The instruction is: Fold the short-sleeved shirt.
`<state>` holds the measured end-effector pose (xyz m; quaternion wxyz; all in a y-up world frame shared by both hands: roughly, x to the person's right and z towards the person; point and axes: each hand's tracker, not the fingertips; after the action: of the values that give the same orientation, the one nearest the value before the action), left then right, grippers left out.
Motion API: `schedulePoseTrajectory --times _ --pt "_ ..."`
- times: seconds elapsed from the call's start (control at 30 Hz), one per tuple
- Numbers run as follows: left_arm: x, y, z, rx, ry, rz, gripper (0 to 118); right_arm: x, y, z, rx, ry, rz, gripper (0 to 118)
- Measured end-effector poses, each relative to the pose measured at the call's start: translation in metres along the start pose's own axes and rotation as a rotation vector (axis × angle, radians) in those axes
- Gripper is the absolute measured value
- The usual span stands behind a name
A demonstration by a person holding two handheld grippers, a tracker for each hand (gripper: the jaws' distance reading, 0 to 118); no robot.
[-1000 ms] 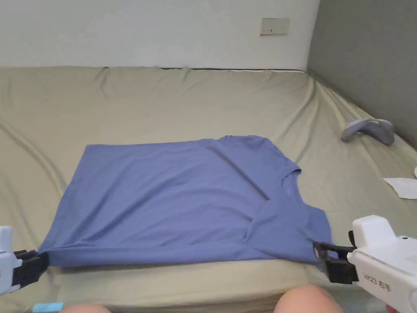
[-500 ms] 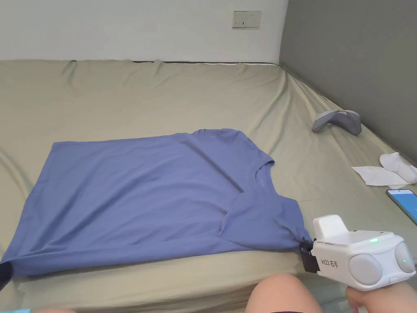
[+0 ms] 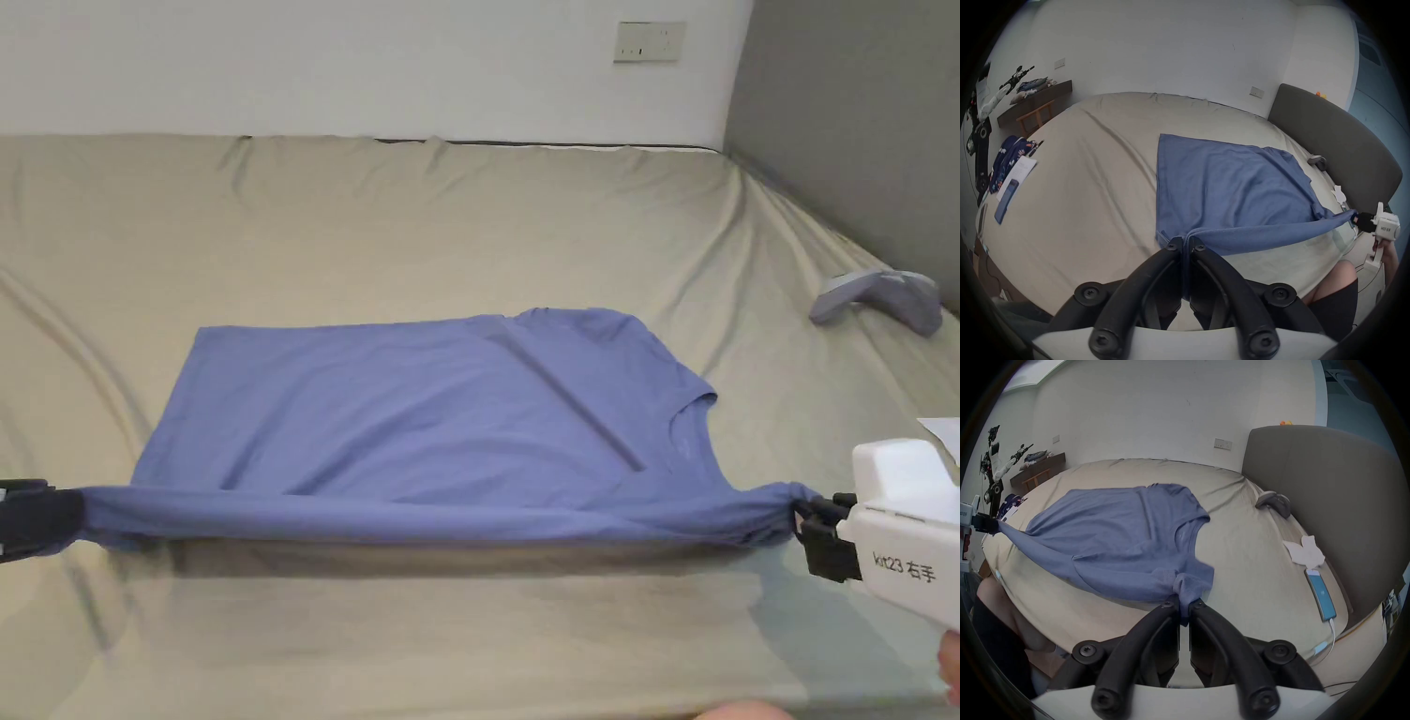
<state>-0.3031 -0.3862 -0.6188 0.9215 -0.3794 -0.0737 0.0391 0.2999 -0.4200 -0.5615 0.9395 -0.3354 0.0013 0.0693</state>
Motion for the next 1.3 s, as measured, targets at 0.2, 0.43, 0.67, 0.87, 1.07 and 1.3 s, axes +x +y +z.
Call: schedulePoseTrajectory --times 0.2,0.43,0.67,0.87,1.07,1.3 --pt "-0.001 0.055 -0.057 -0.066 0.029 0.000 1 0.012 0.067 -0.053 -0.044 -0.018 0.032 6" --pt "0.006 0.088 -0.131 -0.162 0.088 -0.049 1 0.002 0.102 -0.133 -0.169 -0.055 0.084 6" --pt "-0.009 0.091 -0.177 -0.214 0.115 0.031 15 0.008 0.105 -0.170 -0.188 -0.135 0.013 53" --pt "-0.033 0.094 -0.135 -0.019 0.208 0.141 86 0.041 0.104 -0.130 -0.067 -0.297 -0.008 106" --pt "-0.014 0.057 -0.045 0.220 0.189 0.008 31 0.044 0.087 -0.045 0.157 -0.192 -0.083 88" --pt "0.047 -0.019 0.006 0.283 0.106 -0.169 0 0.007 0.041 0.009 0.299 -0.069 -0.130 5"
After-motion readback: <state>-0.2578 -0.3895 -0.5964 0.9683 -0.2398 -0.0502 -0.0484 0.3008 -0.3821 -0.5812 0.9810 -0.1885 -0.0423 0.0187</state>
